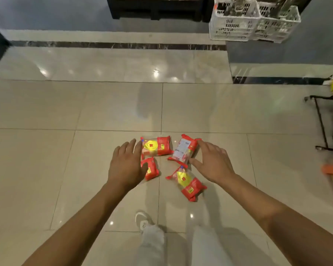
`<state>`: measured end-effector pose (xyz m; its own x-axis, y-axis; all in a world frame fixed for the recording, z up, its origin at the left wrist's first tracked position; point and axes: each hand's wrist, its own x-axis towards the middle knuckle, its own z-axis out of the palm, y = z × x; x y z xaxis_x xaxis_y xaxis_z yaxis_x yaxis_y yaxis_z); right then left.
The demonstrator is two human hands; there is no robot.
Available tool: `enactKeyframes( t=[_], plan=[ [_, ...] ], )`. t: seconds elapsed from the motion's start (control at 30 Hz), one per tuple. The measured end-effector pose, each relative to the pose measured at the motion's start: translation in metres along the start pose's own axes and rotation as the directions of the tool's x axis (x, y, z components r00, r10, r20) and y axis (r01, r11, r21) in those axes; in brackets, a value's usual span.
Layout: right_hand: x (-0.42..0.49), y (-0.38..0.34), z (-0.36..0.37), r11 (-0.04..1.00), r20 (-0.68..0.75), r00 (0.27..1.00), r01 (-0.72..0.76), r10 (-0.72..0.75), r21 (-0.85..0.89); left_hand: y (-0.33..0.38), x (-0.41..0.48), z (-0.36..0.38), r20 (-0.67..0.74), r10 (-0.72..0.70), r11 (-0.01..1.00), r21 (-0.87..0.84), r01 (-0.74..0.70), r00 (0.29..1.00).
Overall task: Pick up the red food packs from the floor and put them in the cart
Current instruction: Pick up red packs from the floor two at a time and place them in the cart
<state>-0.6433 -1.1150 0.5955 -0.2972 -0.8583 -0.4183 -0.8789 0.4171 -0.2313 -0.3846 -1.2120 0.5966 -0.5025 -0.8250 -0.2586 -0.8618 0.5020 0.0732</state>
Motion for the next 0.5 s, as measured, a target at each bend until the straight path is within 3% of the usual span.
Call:
enactKeyframes(
  t=[0.17,0.37,0.5],
  plan=[
    [0.073,0.018,0.113,0.990,0.135,0.981,-0.142,0.140,0.006,-0.048,0.077,0.115,0.226,0.045,0.996,0.071,-0.062,0.973],
    [0.174,0.062,0.305,0.974,0.297,0.928,-0.227,0.224,-0.024,-0.071,0.160,0.314,0.356,0.051,0.987,0.122,-0.101,0.933],
    [0.234,0.091,0.419,0.977,0.344,0.915,-0.206,0.209,-0.045,-0.083,0.207,0.443,0.391,0.039,0.989,0.116,-0.091,0.920]
  ],
)
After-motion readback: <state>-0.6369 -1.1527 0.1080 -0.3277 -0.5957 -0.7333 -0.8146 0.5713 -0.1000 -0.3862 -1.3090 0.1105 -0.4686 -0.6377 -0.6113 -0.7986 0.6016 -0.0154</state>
